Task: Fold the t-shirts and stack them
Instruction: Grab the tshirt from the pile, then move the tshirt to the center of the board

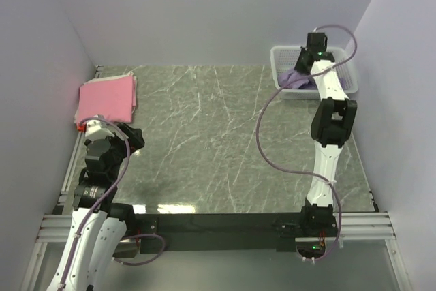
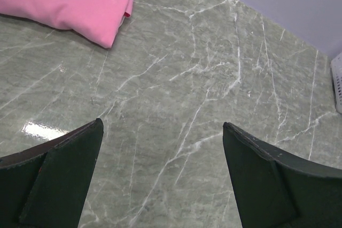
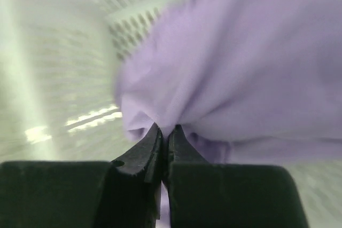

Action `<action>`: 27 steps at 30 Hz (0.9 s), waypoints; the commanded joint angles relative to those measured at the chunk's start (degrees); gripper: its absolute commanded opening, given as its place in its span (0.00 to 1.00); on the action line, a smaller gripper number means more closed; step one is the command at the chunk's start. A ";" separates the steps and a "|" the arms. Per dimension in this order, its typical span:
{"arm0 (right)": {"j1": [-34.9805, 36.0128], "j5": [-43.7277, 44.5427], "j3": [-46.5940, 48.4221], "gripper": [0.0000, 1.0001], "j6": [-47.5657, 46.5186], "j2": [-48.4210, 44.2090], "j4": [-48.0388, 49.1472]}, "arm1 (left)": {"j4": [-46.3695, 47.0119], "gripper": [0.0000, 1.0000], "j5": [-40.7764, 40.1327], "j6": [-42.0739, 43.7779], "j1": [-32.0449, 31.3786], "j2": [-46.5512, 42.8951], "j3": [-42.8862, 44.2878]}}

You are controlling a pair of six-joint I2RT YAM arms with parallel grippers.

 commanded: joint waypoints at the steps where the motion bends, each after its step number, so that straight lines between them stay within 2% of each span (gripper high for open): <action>1: 1.81 2.35 2.53 0.00 -2.70 -17.97 4.03 | 1.66 1.00 1.14 0.88 -0.11 -1.19 0.22; 8: 10.85 -2.65 -0.02 0.00 -3.76 -37.04 3.50 | 2.27 0.99 0.87 1.23 -0.11 -2.25 0.31; 12: 17.36 -11.86 -1.87 0.00 -1.75 -47.49 5.34 | 1.83 0.99 1.31 0.97 -0.11 -2.69 0.39; 18: 24.22 -27.23 -7.05 0.00 7.30 -55.08 13.94 | 1.04 1.00 2.10 0.79 -0.11 -3.30 0.13; 21: 26.07 -30.94 -11.07 0.00 9.77 -56.74 16.84 | 1.04 0.99 2.45 0.79 -0.11 -3.04 0.04; 23: 26.34 -30.78 -15.21 0.00 10.38 -59.19 18.35 | 0.95 0.99 2.72 0.88 -0.11 -2.78 0.04; 24: 26.34 -29.65 -21.23 0.00 10.74 -60.34 18.70 | 1.04 0.99 2.89 0.88 -0.11 -2.43 0.04; 26: 26.25 -21.76 -29.25 0.00 11.35 -64.89 19.49 | 1.04 0.99 3.59 0.97 -0.11 -2.07 -0.04; 27: 26.16 -17.64 -37.47 0.00 13.01 -66.49 19.32 | 1.21 0.99 4.03 0.97 -0.11 -1.64 -0.13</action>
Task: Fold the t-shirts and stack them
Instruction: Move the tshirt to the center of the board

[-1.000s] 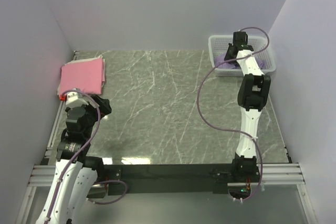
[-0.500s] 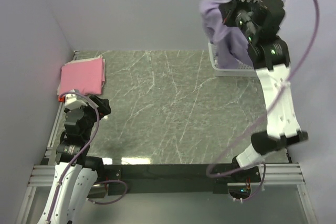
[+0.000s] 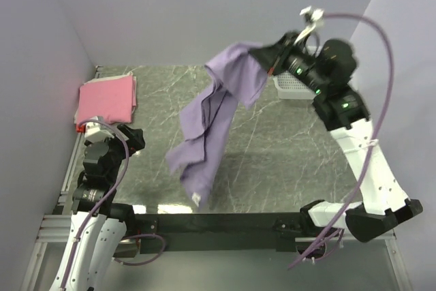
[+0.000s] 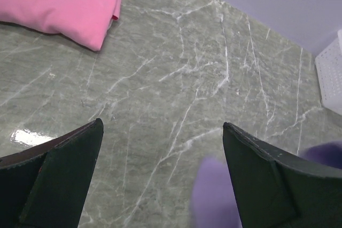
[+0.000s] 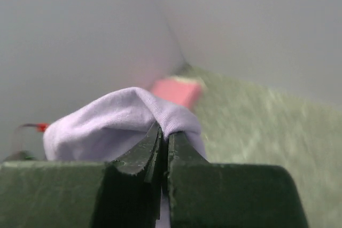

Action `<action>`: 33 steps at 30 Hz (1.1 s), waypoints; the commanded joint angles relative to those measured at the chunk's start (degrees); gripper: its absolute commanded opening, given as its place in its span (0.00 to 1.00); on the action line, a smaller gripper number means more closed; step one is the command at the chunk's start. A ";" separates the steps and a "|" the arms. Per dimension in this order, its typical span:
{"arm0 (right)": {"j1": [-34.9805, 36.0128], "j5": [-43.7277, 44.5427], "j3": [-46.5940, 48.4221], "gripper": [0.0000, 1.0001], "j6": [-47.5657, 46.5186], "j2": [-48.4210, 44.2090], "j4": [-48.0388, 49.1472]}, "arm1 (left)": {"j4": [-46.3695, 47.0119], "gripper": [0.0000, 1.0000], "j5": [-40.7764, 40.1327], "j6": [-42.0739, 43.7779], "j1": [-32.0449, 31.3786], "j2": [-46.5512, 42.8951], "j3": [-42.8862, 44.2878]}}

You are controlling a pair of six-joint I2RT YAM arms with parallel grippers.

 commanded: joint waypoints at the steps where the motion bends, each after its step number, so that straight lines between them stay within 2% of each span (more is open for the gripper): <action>1: -0.42 14.31 -16.31 0.00 3.93 -5.39 2.58 | 1.50 0.99 3.18 1.03 -0.11 1.16 -0.13; 4: -1.12 27.58 -30.12 0.06 6.13 -9.61 -0.22 | 2.20 0.99 5.29 1.30 -0.11 2.83 -0.48; 7: -6.10 32.03 -38.74 0.18 11.22 -10.41 -7.78 | 3.69 0.99 10.21 2.09 -0.11 5.46 -0.75; 10: -10.16 34.14 -47.18 0.46 14.56 -12.60 -10.78 | 4.75 1.00 16.53 2.35 -0.20 9.15 -0.40; 11: -11.13 35.89 -48.85 0.64 14.57 -15.04 -10.69 | 4.93 0.99 20.73 2.27 -0.28 11.16 -0.31; 13: -11.14 35.91 -51.94 0.81 11.77 -17.43 -10.17 | 4.05 0.99 24.09 0.26 -1.33 13.28 -0.05; 17: -10.18 30.29 -52.91 0.83 7.37 -20.16 -11.38 | 0.63 0.98 25.52 -5.37 -7.21 15.93 1.10; 21: -8.16 26.07 -55.01 0.83 7.01 -21.92 -12.27 | -2.27 0.89 21.48 -14.59 -15.12 14.53 0.22; 25: -7.62 22.81 -57.74 0.82 7.54 -24.73 -11.22 | -3.60 0.86 15.52 -28.72 -27.42 14.09 -2.94; 27: -7.62 22.81 -58.62 0.82 7.45 -25.79 -10.78 | -2.37 0.85 12.18 -34.00 -35.04 15.66 -4.70; 30: -7.71 21.05 -59.15 0.82 7.45 -26.14 -10.08 | -0.71 0.84 7.85 -39.11 -42.97 21.19 -5.49; 33: -7.71 20.17 -59.24 0.82 7.28 -26.14 -9.90 | -0.25 0.81 5.75 -41.93 -47.37 28.48 -3.83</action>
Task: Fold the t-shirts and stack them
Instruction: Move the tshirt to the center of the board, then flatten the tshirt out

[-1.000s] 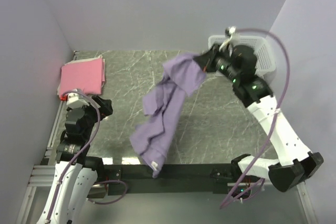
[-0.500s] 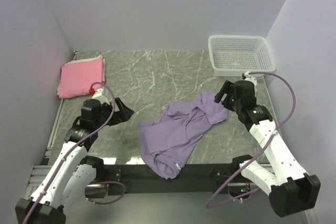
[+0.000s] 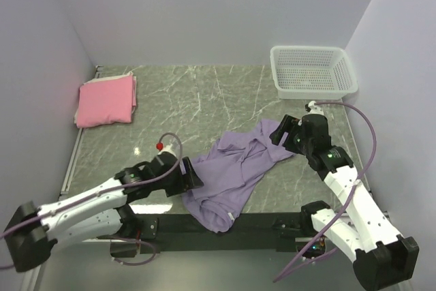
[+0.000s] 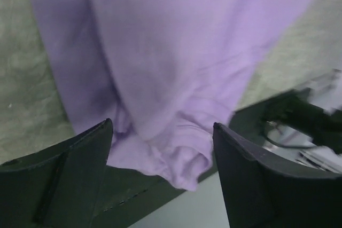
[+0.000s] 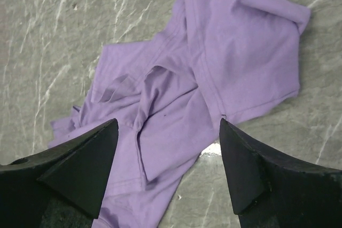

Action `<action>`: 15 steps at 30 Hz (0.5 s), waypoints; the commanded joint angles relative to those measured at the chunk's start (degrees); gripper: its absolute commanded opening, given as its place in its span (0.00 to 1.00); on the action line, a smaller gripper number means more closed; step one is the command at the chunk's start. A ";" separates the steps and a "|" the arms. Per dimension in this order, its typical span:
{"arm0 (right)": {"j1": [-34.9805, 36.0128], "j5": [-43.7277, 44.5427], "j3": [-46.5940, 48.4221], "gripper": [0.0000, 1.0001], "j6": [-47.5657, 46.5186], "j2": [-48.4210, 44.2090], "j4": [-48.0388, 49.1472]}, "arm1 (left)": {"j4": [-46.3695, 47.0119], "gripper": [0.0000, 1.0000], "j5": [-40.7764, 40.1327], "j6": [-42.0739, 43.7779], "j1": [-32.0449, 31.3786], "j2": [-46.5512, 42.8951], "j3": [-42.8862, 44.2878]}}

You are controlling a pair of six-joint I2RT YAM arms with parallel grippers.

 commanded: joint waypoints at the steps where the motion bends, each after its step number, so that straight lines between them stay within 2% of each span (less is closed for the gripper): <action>1: 0.27 -1.88 0.01 0.82 -0.77 -1.09 2.67 | 0.75 0.80 -6.93 -8.35 -4.40 6.09 1.94; 4: 0.35 -1.88 -0.25 0.82 -0.94 -1.88 2.84 | -0.75 0.75 -9.14 -9.40 -5.90 10.14 4.67; 15: 0.27 -1.71 -1.48 0.82 -1.30 -2.50 2.93 | 2.50 0.61 -8.09 -10.99 -10.20 17.09 5.90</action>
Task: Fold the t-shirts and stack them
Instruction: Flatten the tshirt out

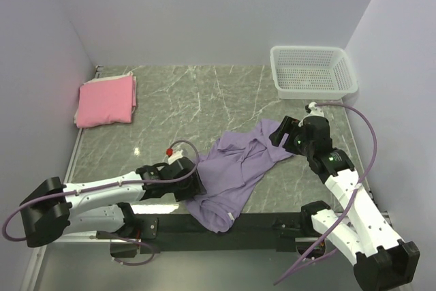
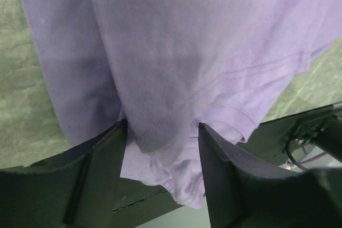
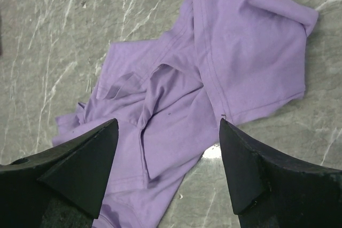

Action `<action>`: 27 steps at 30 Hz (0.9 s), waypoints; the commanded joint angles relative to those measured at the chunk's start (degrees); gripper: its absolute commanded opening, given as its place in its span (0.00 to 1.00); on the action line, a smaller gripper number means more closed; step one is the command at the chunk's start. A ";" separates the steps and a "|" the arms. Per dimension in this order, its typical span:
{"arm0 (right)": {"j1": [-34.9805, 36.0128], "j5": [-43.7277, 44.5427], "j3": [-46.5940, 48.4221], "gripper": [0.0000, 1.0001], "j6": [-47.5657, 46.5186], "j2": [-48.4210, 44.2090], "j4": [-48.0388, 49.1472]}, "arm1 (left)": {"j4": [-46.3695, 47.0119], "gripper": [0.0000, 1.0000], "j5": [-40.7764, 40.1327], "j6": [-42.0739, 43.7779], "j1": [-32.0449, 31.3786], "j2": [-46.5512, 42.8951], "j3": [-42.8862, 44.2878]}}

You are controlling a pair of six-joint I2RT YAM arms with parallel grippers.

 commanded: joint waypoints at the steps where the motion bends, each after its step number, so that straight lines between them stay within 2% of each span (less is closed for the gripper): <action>1: 0.27 -0.22 -0.41 0.82 -0.75 -0.36 2.10 | 1.93 0.60 -1.44 -1.00 -0.65 1.53 3.02; 3: 0.27 -0.31 -0.32 0.82 -0.31 -0.27 2.01 | 1.32 0.56 -2.23 -1.00 -1.35 2.32 3.63; 4: 0.27 -0.40 -0.24 0.82 -0.22 -0.36 2.10 | 0.97 0.48 -2.76 -1.09 -1.62 2.50 4.25; 8: 0.27 -0.13 -0.50 0.82 -0.22 -0.62 2.45 | -0.53 0.38 -4.87 -1.35 -2.59 2.32 5.31; 10: 0.27 -0.13 -0.41 0.82 -0.22 -0.27 2.28 | -1.14 0.30 -5.40 -1.53 -2.76 2.23 5.66; 11: 0.27 -0.13 -0.24 0.82 -0.22 -0.18 2.10 | -1.58 0.22 -5.75 -1.61 -2.85 1.89 5.83; 13: 0.27 0.13 -0.32 0.82 -0.13 -0.10 2.10 | -3.60 0.12 -7.59 -1.97 -3.12 1.01 6.80; 16: 0.18 0.31 -0.15 0.81 0.83 0.95 2.01 | -7.01 0.01 -11.01 -2.40 -3.12 -0.75 8.20; 20: 0.35 -0.48 0.29 0.80 2.76 4.55 3.06 | -12.12 0.01 -16.64 -1.53 -2.51 -4.87 10.93; 23: 0.35 0.04 0.47 0.79 2.94 8.60 4.12 | -15.37 0.01 -17.79 2.94 3.02 -7.25 13.65; 26: 0.18 2.06 -0.14 0.78 2.59 12.46 5.87 | -16.00 0.01 -16.39 9.62 11.54 -9.80 15.41; 27: 0.09 2.15 -0.41 0.78 2.59 13.43 6.31 | -16.00 0.01 -15.86 13.29 16.17 -10.24 15.85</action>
